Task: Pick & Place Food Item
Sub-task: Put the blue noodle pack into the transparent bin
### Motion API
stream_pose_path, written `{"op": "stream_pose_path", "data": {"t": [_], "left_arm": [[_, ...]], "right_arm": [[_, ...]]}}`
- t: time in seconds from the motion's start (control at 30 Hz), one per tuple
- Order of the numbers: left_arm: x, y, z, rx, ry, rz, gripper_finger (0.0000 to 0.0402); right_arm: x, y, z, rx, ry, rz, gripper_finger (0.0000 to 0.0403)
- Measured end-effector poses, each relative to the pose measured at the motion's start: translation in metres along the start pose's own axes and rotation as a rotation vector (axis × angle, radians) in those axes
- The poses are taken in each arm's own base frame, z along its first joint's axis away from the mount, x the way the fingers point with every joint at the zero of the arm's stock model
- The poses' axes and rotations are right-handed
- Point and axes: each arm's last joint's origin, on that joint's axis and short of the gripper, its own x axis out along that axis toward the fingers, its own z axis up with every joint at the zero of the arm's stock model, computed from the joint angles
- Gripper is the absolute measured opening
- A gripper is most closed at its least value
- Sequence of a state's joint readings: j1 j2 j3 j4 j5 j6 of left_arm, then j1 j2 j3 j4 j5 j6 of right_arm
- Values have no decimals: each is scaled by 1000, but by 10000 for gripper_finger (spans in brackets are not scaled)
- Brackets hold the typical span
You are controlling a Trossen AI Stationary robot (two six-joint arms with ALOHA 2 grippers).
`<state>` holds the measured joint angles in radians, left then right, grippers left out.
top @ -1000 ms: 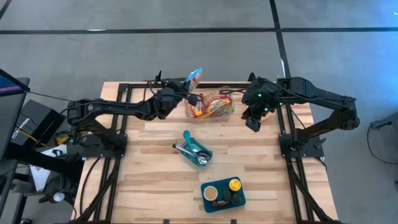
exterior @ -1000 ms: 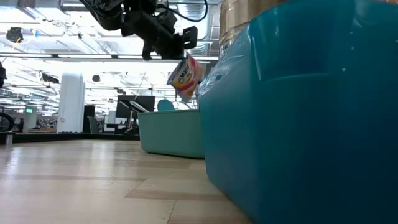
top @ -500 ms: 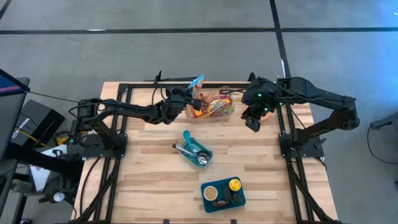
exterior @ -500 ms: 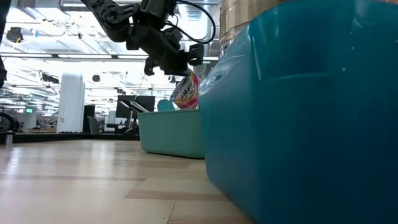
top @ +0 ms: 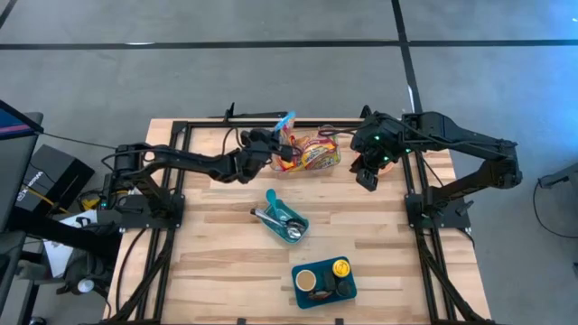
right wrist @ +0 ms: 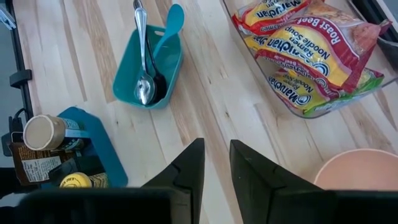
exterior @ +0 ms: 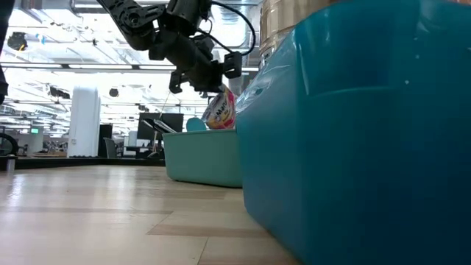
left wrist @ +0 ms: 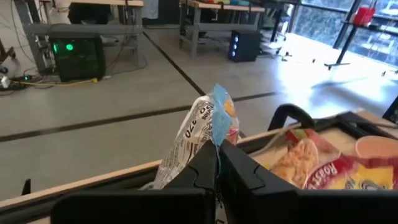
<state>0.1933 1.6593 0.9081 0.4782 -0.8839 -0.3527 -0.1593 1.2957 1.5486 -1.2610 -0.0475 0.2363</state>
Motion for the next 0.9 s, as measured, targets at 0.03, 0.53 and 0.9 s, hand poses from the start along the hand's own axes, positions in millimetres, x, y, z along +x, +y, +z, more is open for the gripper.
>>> {"op": "stream_pose_path", "data": {"t": [0.03,0.53,0.9], "left_arm": [[0,0,-1,6,3,1,1],[6,-9,-31,21,96,-89,10],[11,-8,-31,13,135,-169,41]], "right_arm": [[0,0,0,0,-2,1,71],[0,1,2,-1,-18,8,71],[0,1,2,-1,-18,8,71]]}}
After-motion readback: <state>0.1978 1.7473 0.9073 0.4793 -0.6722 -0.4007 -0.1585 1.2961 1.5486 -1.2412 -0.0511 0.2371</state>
